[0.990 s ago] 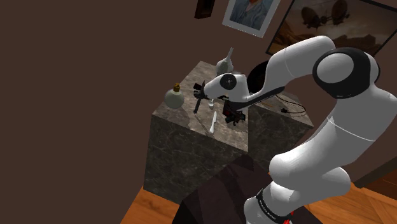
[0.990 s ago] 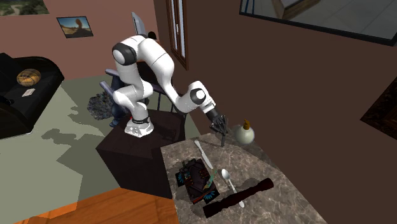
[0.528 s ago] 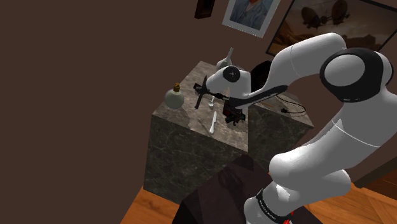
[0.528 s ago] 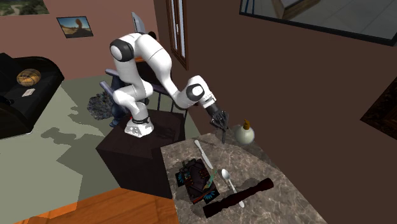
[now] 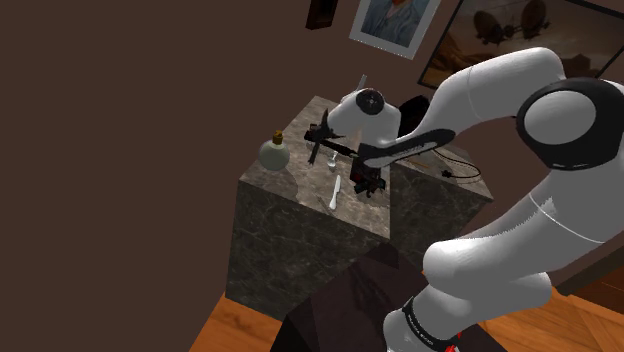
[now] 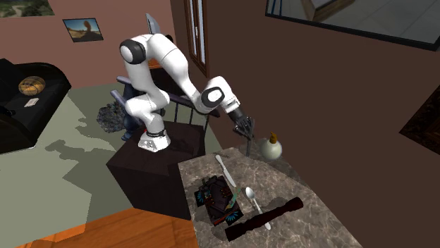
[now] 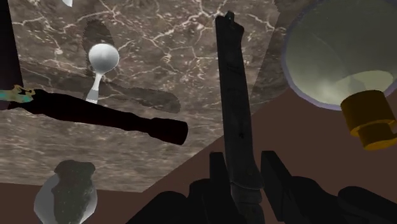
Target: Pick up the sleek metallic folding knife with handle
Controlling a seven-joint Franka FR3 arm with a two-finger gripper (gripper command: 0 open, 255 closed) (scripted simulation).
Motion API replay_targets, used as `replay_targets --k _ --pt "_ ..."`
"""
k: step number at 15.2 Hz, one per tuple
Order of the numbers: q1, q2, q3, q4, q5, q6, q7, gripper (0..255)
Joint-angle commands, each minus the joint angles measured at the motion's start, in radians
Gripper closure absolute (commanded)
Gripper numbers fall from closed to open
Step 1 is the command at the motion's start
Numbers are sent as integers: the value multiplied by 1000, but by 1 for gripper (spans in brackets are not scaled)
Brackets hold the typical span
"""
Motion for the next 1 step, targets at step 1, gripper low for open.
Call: replay_targets --k 1 --pt "2 -8 -1 -2 31 0 -27 255"
